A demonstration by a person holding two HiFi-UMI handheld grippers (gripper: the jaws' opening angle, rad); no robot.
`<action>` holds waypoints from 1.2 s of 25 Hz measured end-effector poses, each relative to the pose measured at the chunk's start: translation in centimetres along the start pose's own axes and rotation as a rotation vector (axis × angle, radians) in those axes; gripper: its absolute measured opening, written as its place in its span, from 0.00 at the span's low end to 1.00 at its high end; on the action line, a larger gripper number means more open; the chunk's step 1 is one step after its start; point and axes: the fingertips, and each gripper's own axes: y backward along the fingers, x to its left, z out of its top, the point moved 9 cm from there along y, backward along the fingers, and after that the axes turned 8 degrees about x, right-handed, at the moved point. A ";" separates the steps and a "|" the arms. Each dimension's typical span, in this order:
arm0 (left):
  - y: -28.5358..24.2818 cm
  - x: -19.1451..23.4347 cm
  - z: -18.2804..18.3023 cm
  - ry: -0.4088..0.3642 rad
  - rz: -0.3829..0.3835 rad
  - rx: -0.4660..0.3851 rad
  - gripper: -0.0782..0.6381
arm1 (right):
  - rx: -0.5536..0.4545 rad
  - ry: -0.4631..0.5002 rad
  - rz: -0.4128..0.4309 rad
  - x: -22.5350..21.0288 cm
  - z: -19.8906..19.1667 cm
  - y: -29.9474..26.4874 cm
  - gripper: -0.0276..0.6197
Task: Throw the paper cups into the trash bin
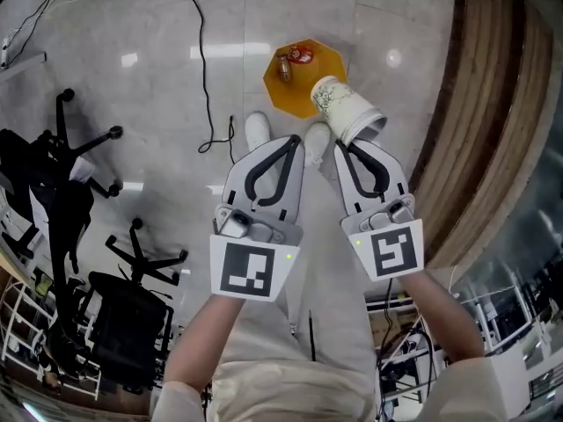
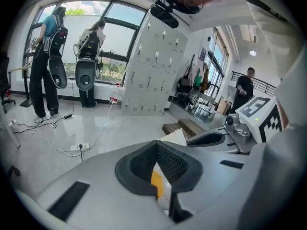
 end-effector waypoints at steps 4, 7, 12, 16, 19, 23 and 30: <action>-2.8 1.1 -2.4 0.024 0.012 0.026 0.12 | 0.037 0.010 0.012 -0.7 -2.0 -2.9 0.08; -4.9 1.7 -4.3 0.050 0.014 0.043 0.12 | 0.084 0.034 0.015 -0.9 -4.1 -4.9 0.08; -8.4 2.8 -7.3 0.008 0.026 0.043 0.12 | 0.090 0.011 -0.011 -1.7 -7.3 -8.3 0.08; -11.0 3.2 -9.8 -0.014 0.033 0.077 0.12 | 0.096 -0.026 -0.021 -2.6 -9.5 -10.4 0.08; -12.8 3.5 -11.5 -0.034 0.032 0.084 0.12 | 0.091 -0.051 -0.028 -3.1 -11.6 -12.5 0.08; -15.0 4.0 -13.9 -0.048 0.038 0.114 0.12 | 0.137 -0.064 -0.036 -3.7 -15.1 -15.9 0.08; -17.7 5.6 -17.7 -0.050 0.057 0.155 0.12 | 0.175 -0.117 -0.058 -4.3 -18.3 -19.7 0.08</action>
